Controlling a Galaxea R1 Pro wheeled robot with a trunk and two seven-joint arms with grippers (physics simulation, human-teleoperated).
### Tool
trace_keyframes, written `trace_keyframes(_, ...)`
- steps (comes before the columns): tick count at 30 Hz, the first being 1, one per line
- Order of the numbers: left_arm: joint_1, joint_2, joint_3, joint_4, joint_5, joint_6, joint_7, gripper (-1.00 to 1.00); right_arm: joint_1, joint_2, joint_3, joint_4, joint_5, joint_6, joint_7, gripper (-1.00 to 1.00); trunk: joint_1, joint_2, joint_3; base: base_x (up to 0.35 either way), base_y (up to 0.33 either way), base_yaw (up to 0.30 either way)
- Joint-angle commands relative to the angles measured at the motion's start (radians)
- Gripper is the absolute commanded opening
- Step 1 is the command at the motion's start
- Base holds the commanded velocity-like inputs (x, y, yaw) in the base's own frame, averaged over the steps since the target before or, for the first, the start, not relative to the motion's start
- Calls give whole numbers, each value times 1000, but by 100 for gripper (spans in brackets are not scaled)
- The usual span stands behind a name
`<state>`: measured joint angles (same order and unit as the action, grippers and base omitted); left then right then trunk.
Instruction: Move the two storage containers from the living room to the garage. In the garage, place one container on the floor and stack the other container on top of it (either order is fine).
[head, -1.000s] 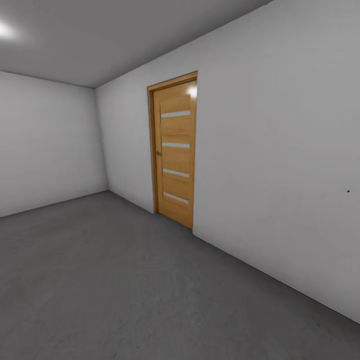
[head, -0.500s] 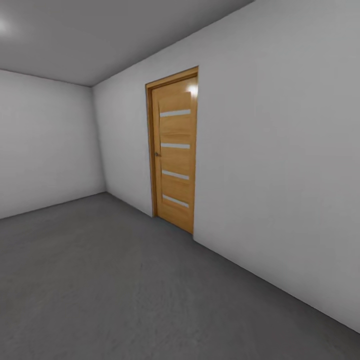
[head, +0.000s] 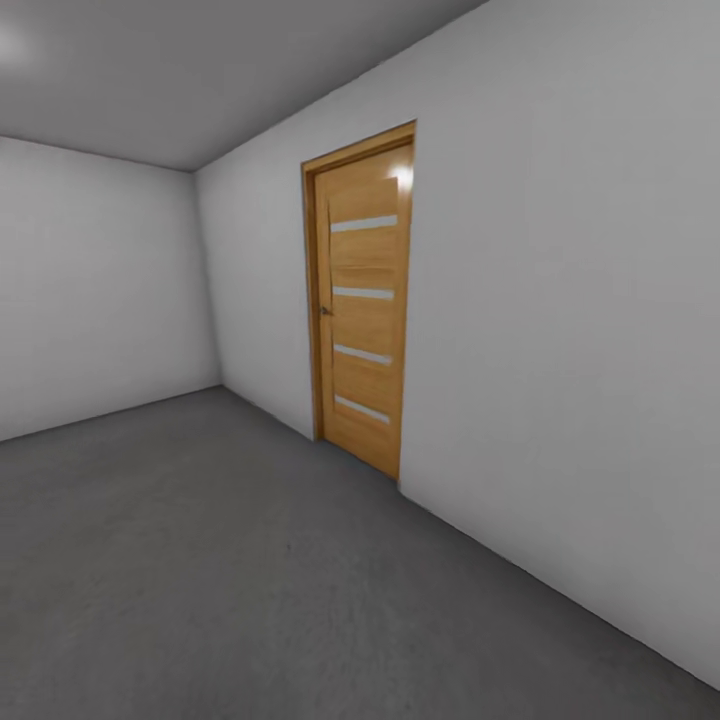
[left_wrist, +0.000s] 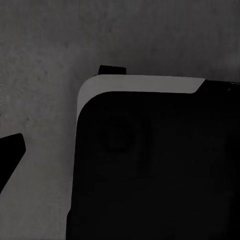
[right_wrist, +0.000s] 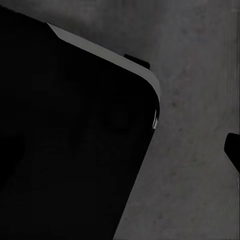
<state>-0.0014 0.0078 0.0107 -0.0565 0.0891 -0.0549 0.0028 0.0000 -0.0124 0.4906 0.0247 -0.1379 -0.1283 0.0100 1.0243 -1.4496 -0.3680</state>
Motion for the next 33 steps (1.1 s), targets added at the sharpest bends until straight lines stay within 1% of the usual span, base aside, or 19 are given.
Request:
trace_keyframes(1,0,0,0,0,10,-2,0,100,0,0,9,1,-9,-5,1,100,1,0,-1,325,0,250)
trace_keyframes(14,0,0,1,0,11,-2,0,100,-1,2,9,1,-5,-5,1,100,1,0,-1,325,0,266)
trace_keyframes(17,0,0,1,0,11,-2,1,100,-1,2,9,1,-9,-5,0,100,1,0,-1,325,0,243)
trace_keyframes(29,0,2,0,0,14,0,3,100,-1,2,9,0,-14,-8,-2,100,1,0,-1,325,0,14)
trace_keyframes(33,0,3,-1,-1,13,25,3,100,-1,1,9,0,-8,-8,-1,100,1,0,-1,325,0,0)
